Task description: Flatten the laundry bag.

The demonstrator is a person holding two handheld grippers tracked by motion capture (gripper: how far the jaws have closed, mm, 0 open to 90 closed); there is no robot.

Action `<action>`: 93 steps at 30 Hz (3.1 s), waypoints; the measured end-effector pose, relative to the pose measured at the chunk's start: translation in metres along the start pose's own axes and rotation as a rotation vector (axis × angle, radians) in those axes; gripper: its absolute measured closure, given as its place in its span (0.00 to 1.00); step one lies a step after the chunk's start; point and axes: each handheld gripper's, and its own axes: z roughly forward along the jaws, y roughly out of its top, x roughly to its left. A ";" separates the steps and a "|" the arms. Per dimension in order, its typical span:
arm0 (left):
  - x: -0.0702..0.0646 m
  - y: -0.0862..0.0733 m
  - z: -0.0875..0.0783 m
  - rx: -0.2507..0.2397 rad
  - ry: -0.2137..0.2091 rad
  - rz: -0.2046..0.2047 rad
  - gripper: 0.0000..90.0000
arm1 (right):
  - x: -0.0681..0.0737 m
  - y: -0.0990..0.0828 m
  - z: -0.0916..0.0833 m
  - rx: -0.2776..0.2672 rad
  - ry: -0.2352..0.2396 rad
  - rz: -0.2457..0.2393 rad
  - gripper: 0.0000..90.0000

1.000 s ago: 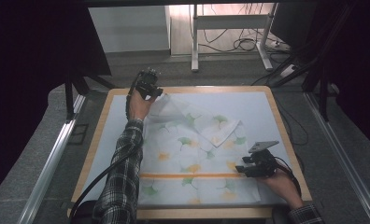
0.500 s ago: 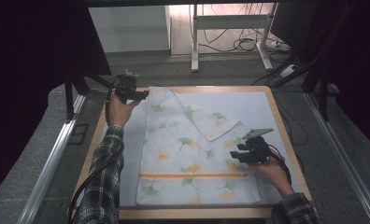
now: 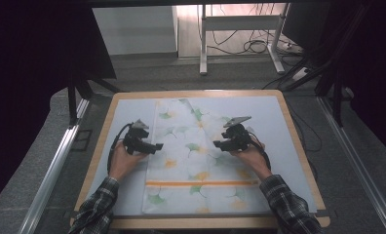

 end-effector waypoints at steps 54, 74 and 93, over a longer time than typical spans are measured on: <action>-0.016 -0.023 -0.003 0.009 0.032 0.014 0.05 | -0.029 -0.036 -0.057 -0.008 -0.030 0.046 0.14; -0.026 -0.023 -0.025 -0.089 0.053 0.102 0.00 | 0.014 -0.097 -0.093 0.060 0.063 -0.050 0.03; -0.065 -0.008 -0.023 -0.144 -0.066 0.188 0.00 | 0.024 -0.135 -0.112 0.131 0.076 -0.149 0.02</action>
